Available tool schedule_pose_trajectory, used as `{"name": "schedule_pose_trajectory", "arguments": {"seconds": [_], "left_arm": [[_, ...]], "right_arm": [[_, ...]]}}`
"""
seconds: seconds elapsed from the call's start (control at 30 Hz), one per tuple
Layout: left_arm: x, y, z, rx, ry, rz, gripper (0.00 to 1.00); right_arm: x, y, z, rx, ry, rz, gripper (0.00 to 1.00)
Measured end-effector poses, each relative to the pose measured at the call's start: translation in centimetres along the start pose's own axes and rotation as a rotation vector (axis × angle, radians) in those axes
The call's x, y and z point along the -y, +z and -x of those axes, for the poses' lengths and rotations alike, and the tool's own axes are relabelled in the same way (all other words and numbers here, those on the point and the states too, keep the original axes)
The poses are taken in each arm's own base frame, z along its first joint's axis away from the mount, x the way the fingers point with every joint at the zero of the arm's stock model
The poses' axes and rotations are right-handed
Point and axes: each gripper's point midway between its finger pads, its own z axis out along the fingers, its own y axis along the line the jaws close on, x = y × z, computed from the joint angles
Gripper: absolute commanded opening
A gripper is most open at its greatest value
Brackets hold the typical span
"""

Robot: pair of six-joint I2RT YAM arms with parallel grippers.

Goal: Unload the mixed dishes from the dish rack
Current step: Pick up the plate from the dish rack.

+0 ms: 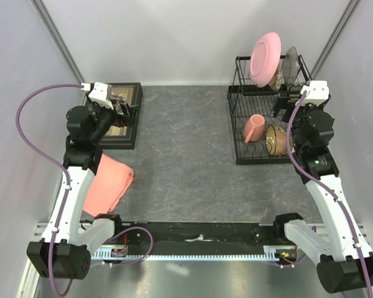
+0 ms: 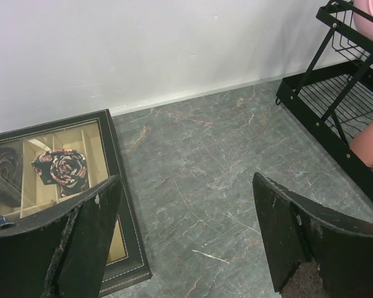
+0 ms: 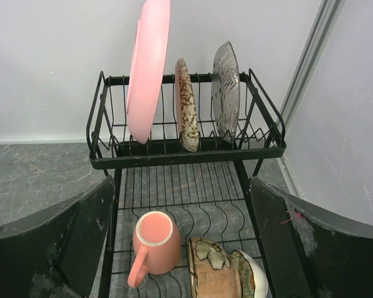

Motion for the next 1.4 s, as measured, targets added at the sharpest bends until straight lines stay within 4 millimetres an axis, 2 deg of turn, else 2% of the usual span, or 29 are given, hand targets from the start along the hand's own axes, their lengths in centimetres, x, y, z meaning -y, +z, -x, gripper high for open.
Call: {"name": "schedule_pose_trajectory", "arguments": {"seconds": [0.63, 0.73, 0.8, 0.87, 1.0, 1.4], "left_arm": [[-0.1, 0.3, -0.6, -0.017, -0.006, 0.001, 0.93], [-0.1, 0.3, -0.7, -0.019, -0.008, 0.001, 0.95], [-0.2, 0.4, -0.9, -0.028, -0.011, 0.001, 0.95], [-0.2, 0.5, -1.3, -0.043, -0.015, 0.002, 0.95], [-0.3, 0.8, -2.2, -0.078, -0.027, 0.002, 0.95], [0.0, 1.3, -4.8, -0.158, -0.046, -0.027, 0.95]], "right_arm": [[0.6, 0.5, -0.7, -0.02, -0.015, -0.036, 0.96], [1.1, 1.6, -1.2, -0.07, -0.032, -0.079, 0.97], [1.1, 3.3, -1.0, -0.108, -0.048, -0.099, 0.98], [0.7, 5.0, -0.7, -0.144, -0.071, -0.092, 0.93], [-0.3, 7.2, 0.0, -0.187, -0.107, -0.051, 0.97], [-1.4, 8.2, 0.6, -0.196, -0.091, 0.073, 0.96]]}}
